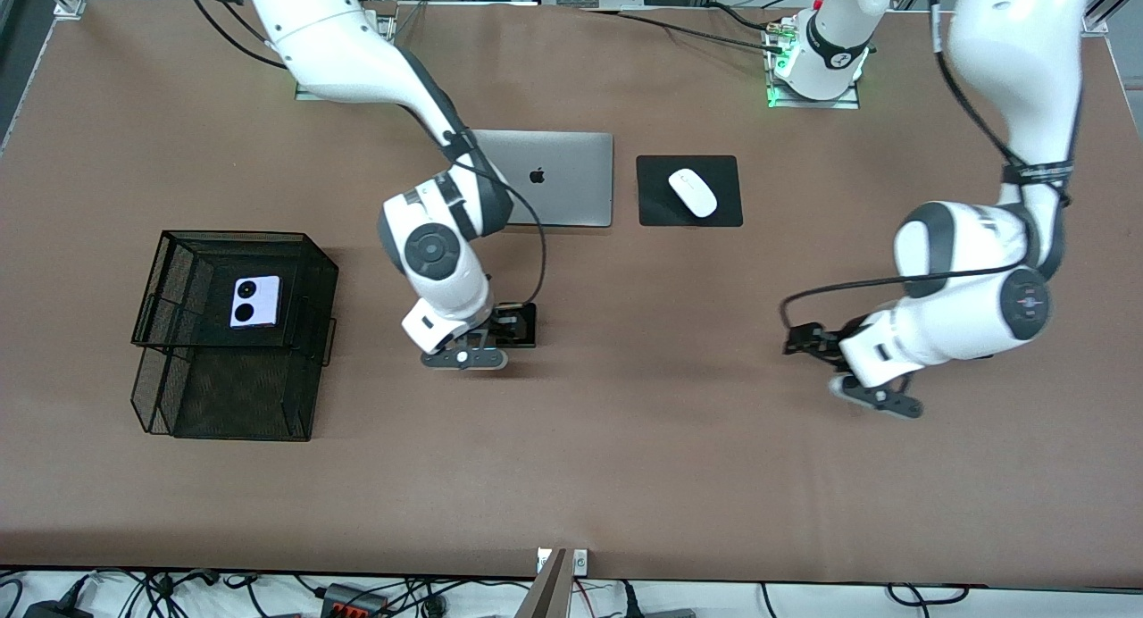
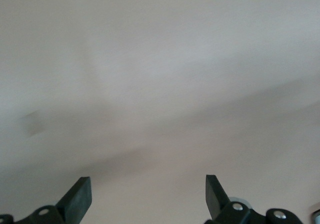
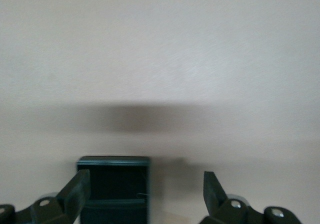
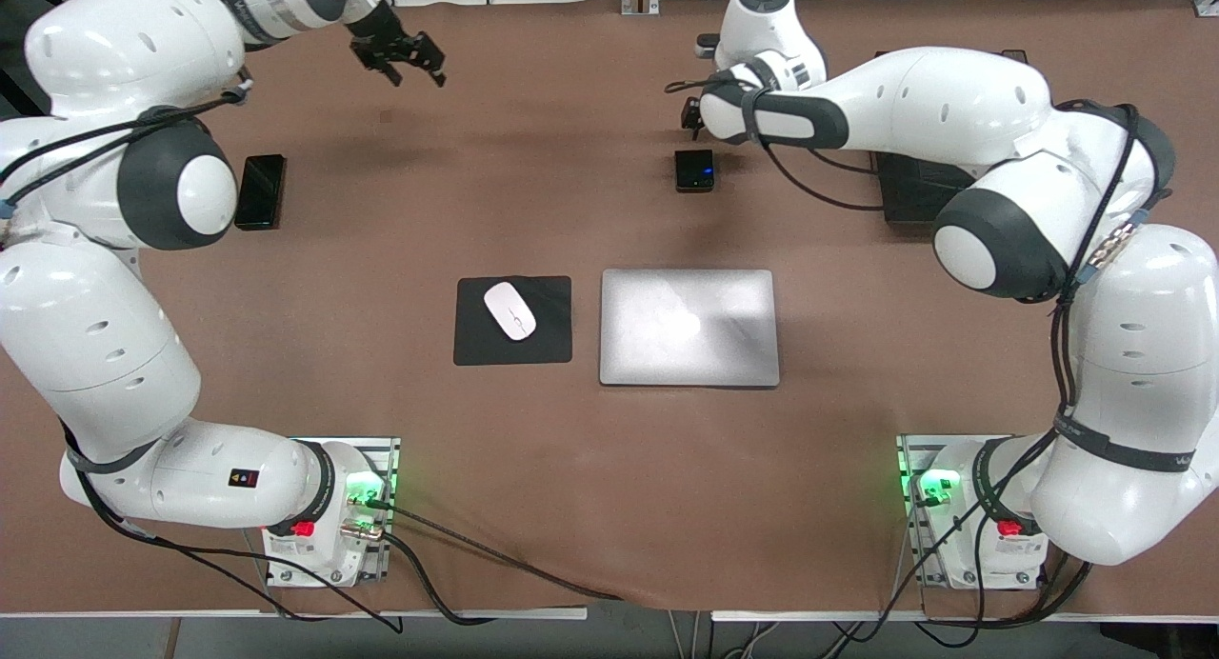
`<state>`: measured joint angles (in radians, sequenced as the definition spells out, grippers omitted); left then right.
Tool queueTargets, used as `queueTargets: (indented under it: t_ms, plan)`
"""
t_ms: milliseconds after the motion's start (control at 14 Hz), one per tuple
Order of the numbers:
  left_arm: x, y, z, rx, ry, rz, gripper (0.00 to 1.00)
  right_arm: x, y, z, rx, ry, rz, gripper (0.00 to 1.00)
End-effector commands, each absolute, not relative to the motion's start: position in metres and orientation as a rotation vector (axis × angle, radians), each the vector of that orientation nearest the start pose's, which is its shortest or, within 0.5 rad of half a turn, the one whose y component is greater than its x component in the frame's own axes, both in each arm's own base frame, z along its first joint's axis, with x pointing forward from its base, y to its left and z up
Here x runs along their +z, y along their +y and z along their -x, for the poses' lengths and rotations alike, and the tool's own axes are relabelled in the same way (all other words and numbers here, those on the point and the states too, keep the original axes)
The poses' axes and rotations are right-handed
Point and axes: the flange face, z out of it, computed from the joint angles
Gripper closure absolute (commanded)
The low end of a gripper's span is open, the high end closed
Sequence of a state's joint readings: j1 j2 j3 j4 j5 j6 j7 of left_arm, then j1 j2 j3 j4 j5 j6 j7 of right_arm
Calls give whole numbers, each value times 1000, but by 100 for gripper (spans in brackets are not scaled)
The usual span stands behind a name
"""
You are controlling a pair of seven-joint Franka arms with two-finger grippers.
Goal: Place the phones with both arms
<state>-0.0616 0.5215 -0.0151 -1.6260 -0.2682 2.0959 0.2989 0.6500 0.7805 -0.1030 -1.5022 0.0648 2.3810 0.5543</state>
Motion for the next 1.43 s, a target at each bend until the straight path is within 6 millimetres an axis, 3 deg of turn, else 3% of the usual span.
queueTargets:
  t_ms: [0,215,502,645,1003,1075,1219,1362]
  plan:
    - [317,-3,-661,55,535,3225,0,196,413,-599,-182,105,3087,0]
    - [320,21,-660,101,702,2994,0,186,417,-593,-162,103,3098,0]
    - [307,55,-655,112,638,3015,0,173,424,-584,-126,83,3100,0]
    - [287,99,-647,158,535,3052,0,172,425,-584,-120,84,3100,0]
    - [259,141,-625,183,358,3112,0,172,425,-583,-122,72,3105,0]
    - [247,149,-617,169,301,3126,0,171,424,-583,-118,74,3106,3]
    - [224,166,-604,132,223,3145,0,171,424,-582,-115,73,3109,26]
    - [217,166,-599,117,206,3151,0,173,423,-583,-117,58,3108,43]
